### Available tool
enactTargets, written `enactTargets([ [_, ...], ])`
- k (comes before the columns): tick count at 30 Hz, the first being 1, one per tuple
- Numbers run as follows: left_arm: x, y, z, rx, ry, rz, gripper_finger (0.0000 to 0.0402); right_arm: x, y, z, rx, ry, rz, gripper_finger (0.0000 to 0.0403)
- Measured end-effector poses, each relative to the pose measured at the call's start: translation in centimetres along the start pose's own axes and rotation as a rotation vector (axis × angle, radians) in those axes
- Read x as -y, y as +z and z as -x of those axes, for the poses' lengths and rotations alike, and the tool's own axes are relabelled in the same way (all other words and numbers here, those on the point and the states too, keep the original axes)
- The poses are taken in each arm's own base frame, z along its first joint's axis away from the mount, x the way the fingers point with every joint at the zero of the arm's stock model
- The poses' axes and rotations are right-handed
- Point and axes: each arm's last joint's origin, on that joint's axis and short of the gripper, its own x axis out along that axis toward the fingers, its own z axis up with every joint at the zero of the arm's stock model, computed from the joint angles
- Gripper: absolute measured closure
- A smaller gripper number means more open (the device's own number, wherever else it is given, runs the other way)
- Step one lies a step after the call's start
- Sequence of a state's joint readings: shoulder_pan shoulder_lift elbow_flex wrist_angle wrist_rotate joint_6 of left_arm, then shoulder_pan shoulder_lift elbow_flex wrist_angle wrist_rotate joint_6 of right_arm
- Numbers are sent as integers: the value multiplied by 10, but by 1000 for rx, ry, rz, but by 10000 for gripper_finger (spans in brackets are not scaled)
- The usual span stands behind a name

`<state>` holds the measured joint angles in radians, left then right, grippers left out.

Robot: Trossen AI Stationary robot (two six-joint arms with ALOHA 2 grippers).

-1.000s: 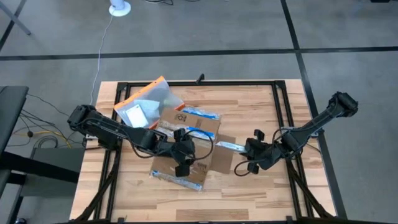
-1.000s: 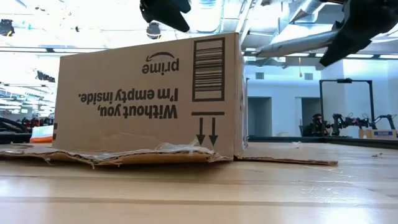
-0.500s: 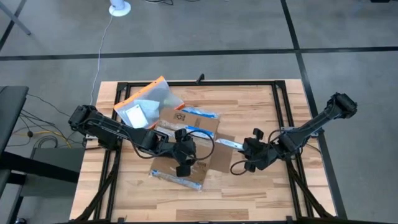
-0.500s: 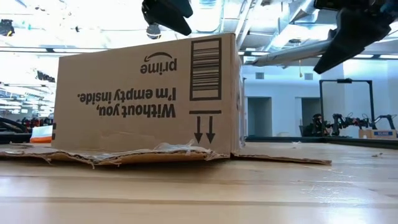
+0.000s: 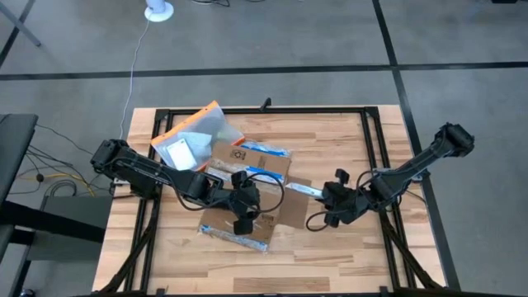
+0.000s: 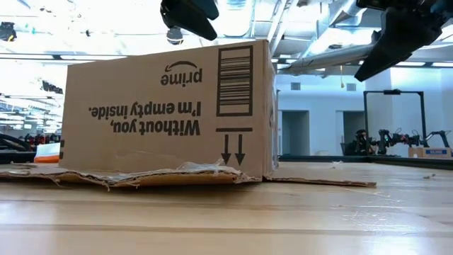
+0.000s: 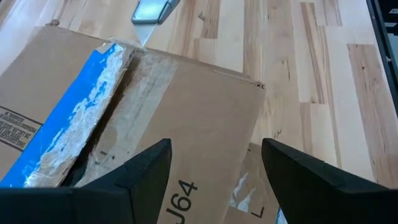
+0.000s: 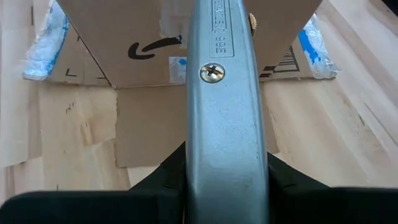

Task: Unpack boxes
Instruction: Break down the box using the silver cutter until it is completely flat

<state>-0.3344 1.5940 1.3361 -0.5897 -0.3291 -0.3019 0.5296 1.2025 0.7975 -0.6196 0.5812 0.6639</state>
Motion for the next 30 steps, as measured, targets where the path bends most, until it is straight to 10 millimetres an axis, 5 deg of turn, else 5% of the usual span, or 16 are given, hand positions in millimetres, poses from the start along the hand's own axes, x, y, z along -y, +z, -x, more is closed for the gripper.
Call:
enactTargets([
  [8,1,0,0,-1,-13,5,164,-4,2,-17,-12,-23,57,315],
  [20,26,-11,-2,-43,-76,-39,164,-3,0,-16,-47,-8,105,315],
  [30,28,-17,-40,-96,-19,-68,164,-2,-1,-16,-56,-13,162,315],
])
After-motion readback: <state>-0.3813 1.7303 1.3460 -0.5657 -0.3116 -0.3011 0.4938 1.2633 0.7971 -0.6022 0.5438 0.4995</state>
